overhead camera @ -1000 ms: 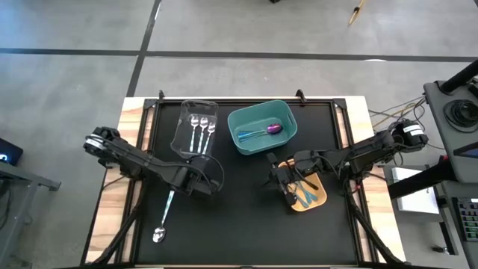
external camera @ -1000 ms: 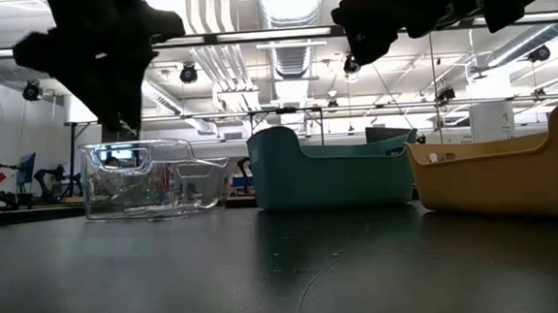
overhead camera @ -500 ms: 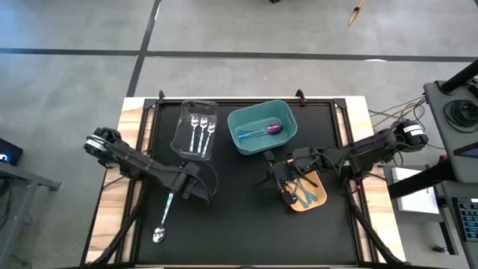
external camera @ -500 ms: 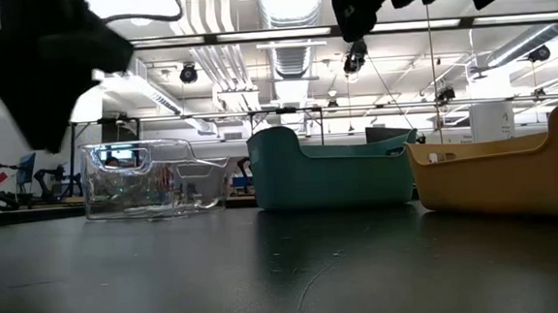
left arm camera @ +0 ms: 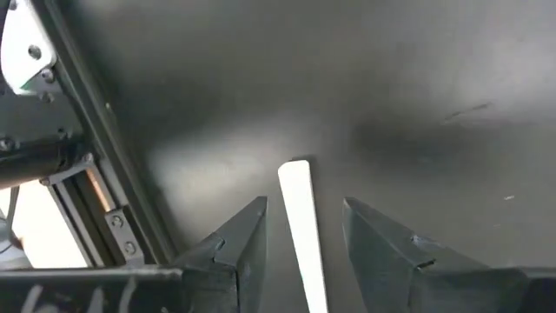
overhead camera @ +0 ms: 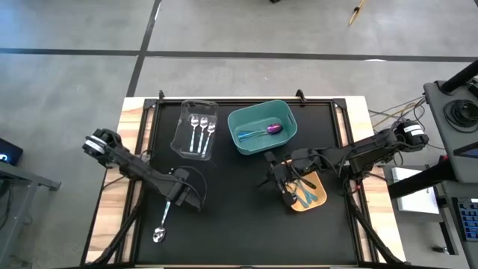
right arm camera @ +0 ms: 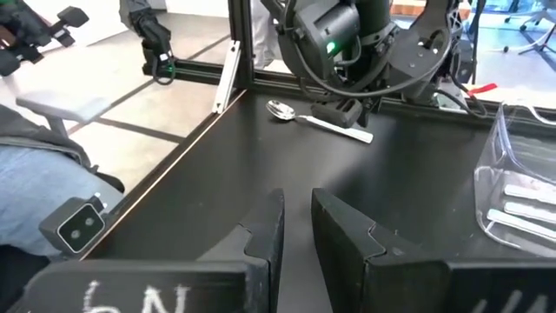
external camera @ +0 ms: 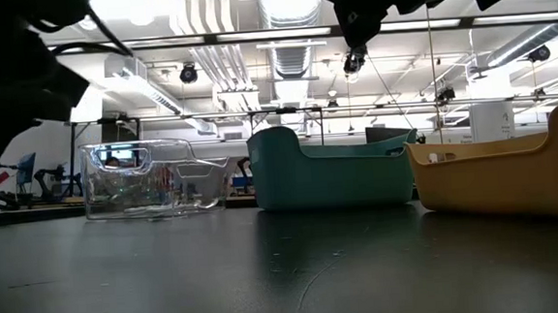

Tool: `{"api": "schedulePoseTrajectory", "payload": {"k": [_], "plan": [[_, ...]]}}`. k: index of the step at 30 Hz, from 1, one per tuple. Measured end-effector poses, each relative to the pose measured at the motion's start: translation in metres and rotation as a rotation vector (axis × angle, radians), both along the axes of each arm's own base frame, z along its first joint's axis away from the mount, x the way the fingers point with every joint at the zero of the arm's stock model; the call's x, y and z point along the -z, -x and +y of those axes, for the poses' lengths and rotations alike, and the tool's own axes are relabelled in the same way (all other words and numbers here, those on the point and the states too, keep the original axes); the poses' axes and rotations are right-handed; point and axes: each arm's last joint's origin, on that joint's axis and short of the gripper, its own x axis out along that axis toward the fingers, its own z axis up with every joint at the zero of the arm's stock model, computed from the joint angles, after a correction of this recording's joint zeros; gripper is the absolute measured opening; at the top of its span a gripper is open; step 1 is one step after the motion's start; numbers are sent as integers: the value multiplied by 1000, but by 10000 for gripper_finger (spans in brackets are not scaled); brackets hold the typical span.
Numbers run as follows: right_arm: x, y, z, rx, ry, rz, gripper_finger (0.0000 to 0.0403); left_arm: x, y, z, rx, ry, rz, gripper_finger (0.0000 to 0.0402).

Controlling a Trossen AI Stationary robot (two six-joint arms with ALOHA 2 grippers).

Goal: Sort silverware by color (type)
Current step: Put the patterned blue spoon into the transparent bin

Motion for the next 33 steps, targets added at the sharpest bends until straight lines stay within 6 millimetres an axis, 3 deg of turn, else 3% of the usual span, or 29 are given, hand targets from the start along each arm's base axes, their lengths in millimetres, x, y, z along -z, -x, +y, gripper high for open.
{"api": "schedulePoseTrajectory", "payload": {"k": [33], "plan": [[1,0,0,-10,35,-6,54,34,24,-18,-43,61,-31,131]]}}
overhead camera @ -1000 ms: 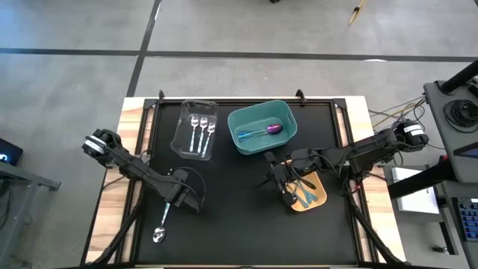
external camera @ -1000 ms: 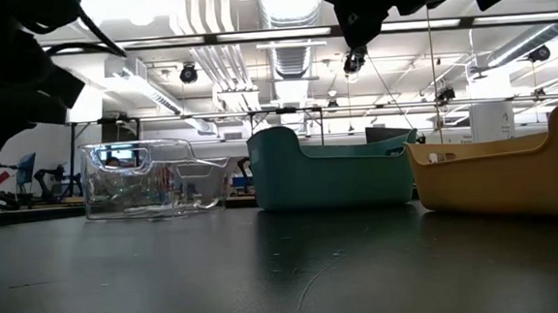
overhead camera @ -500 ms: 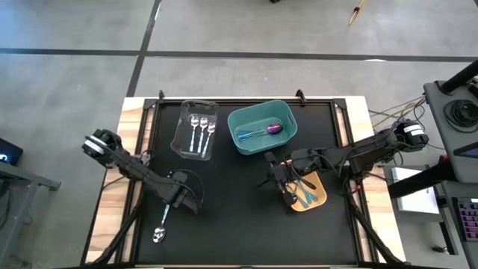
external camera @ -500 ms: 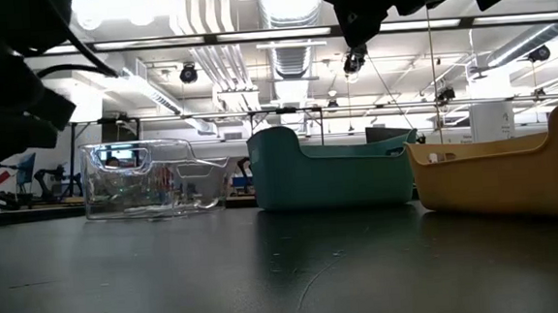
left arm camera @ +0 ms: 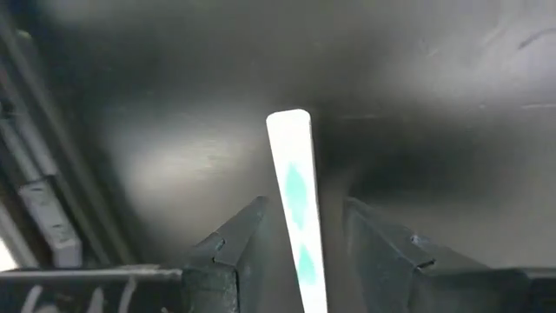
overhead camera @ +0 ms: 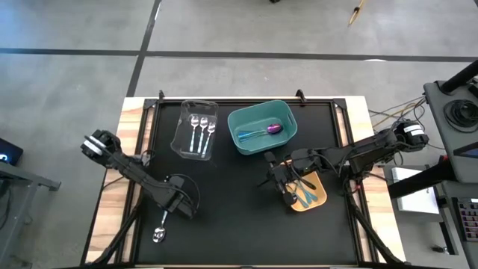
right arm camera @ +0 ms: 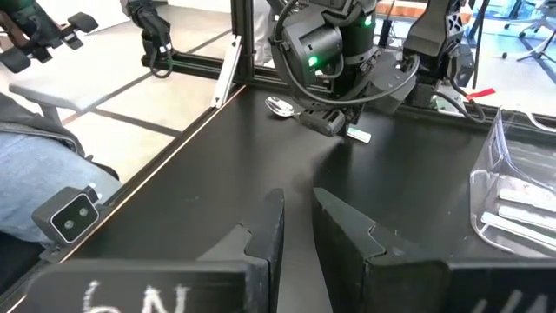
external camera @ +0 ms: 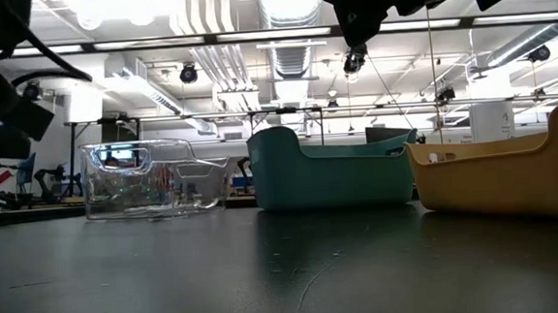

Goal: Sort silverware by color (type)
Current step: Put the patterned blue spoon into the transparent bin

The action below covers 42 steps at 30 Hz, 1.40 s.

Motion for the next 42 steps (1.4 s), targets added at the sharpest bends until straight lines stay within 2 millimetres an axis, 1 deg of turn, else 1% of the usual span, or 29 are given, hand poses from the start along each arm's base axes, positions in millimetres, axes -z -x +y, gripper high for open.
{"api": "schedulePoseTrajectory", "payload": {"k": [7,10,12,18,20,29,33,36,42], "plan": [[0,0,0,-8,26,-12,54,14,6,-1,-2,20,-38,129],[0,0,0,-11,39,-16,54,15,7,0,-10,17,-38,117],[-1,0,0,-13,47,-22,54,15,6,0,-10,19,-42,102],[-6,-2,0,-16,59,-44,54,14,4,-2,-19,20,-54,35],[-6,-2,0,-19,72,-48,54,12,2,-3,-20,16,-63,20],[-7,-3,-8,-1,97,-61,54,5,-6,-8,2,0,-114,20],[-7,-4,-14,22,98,-59,54,-2,-12,-12,67,3,-126,20],[-7,-5,-19,38,98,-58,54,-12,-20,-15,164,-23,-185,20],[-7,-6,-25,63,85,-52,54,-41,-41,-21,369,-202,-370,20]]}}
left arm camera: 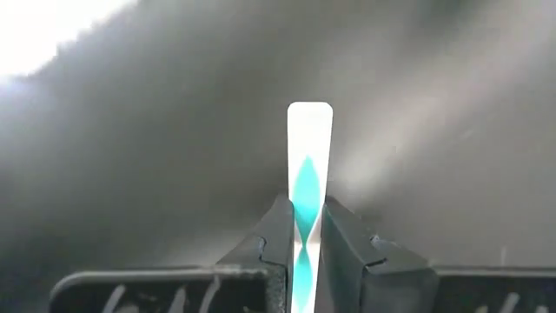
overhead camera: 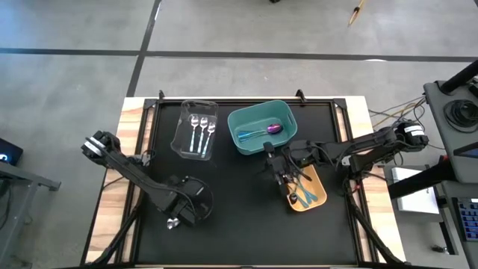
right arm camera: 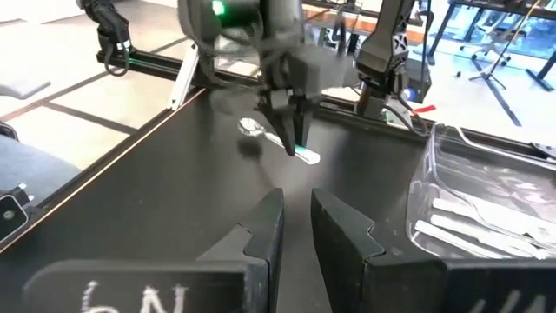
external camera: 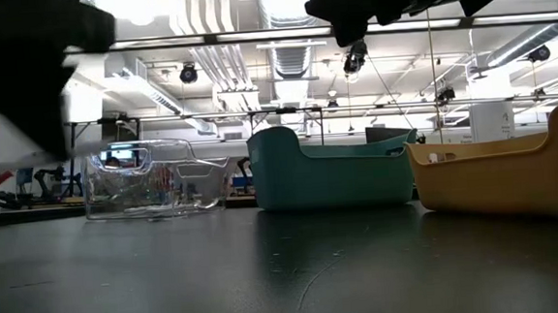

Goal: Sort silverware by color (type)
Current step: Put the patterned blue spoon into the transparent bin

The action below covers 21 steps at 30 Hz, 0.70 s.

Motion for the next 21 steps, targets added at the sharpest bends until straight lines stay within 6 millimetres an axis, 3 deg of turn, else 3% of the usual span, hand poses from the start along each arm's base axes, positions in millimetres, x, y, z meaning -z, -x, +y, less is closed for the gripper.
{"api": "schedulePoseTrajectory", "payload": {"k": [11,15,21], "plan": [[0,0,0,3,-4,-3,54,-63,-33,-15,271,-422,-342,20],[-1,0,0,2,-5,-9,54,-82,-41,-22,422,-509,-356,20],[-1,-1,0,2,-6,-9,54,-95,-46,-25,549,-503,-320,20]]}}
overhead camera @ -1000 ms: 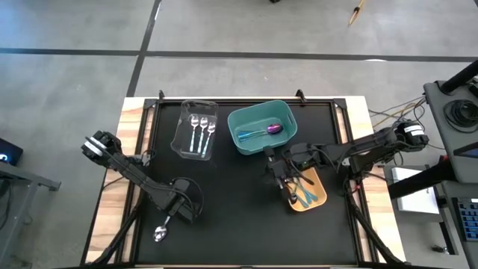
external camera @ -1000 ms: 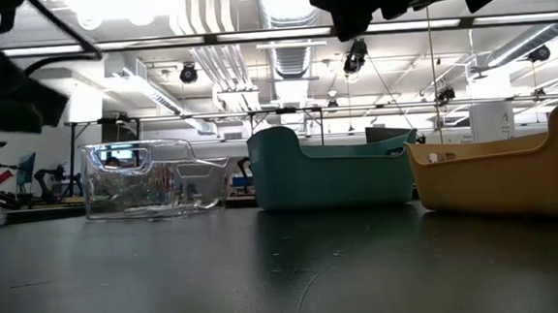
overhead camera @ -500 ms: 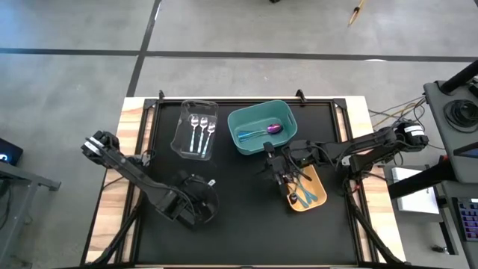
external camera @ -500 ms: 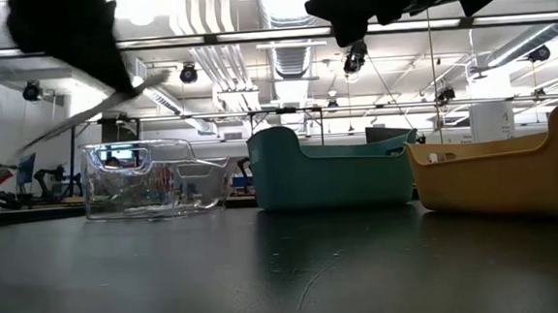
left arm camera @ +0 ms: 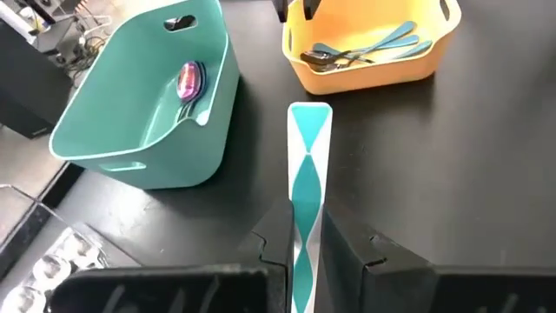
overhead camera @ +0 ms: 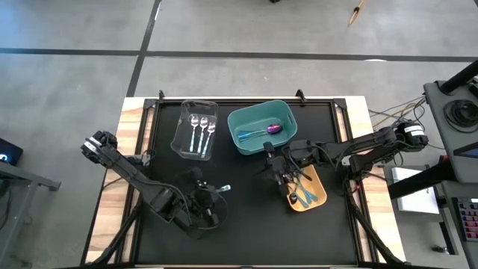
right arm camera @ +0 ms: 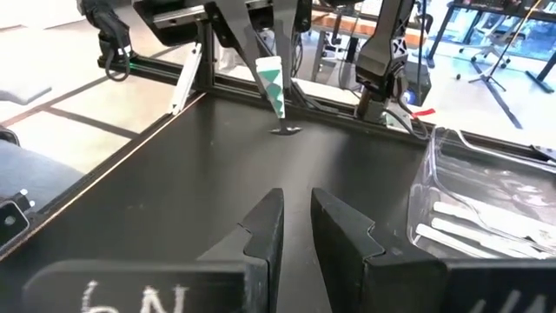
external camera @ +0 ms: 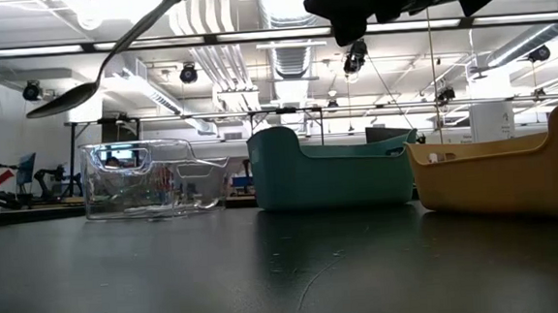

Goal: Sort silverware by color (type)
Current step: Put the patterned blue spoon into the transparent bin

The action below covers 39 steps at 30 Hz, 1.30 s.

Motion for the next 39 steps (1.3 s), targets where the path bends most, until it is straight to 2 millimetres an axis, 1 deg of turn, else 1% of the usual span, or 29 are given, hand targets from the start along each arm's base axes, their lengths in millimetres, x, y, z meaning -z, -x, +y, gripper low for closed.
{"api": "schedulePoseTrajectory", "payload": {"k": [4,8,10,14,18,22,30,39], "plan": [[-2,-1,0,-6,-13,-21,54,-2,-1,-1,1,-6,-16,20],[-7,0,5,-150,-49,-67,63,-2,-2,-4,-3,-19,-59,20],[-9,0,6,-196,-63,-86,79,-2,-2,-5,-1,-32,-80,20],[-13,-1,6,-191,-80,-126,123,-3,-6,-8,18,-29,-116,20],[-13,-8,6,-169,-106,-195,163,-3,-16,-13,22,-39,-192,20],[-10,-17,7,-161,-131,-275,187,2,-25,-16,33,-73,-216,20],[0,-26,9,-182,-127,-304,191,9,-38,-11,-30,-104,-249,20],[-1,-29,9,-183,-125,-311,192,8,-47,-3,-83,-103,-296,20]]}}
